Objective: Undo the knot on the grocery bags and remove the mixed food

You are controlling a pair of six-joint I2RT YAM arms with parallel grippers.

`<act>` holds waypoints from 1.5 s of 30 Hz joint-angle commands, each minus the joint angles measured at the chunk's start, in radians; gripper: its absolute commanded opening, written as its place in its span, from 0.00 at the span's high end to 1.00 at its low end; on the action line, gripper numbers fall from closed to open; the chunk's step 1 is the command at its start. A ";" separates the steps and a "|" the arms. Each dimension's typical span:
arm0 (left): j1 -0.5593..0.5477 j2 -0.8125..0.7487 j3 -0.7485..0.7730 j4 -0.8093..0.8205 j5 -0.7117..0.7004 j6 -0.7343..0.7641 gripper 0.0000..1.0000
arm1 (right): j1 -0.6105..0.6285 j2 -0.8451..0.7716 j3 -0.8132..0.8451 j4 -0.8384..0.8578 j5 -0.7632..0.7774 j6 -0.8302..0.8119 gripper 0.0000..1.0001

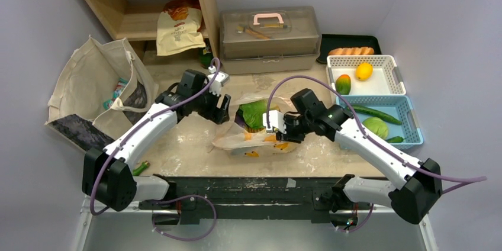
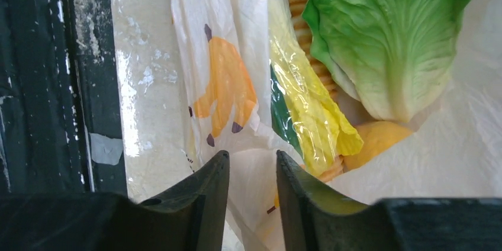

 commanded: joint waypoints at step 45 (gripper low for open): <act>0.082 0.034 0.119 -0.020 0.153 -0.036 0.20 | -0.037 0.575 0.186 0.528 0.030 -0.271 1.00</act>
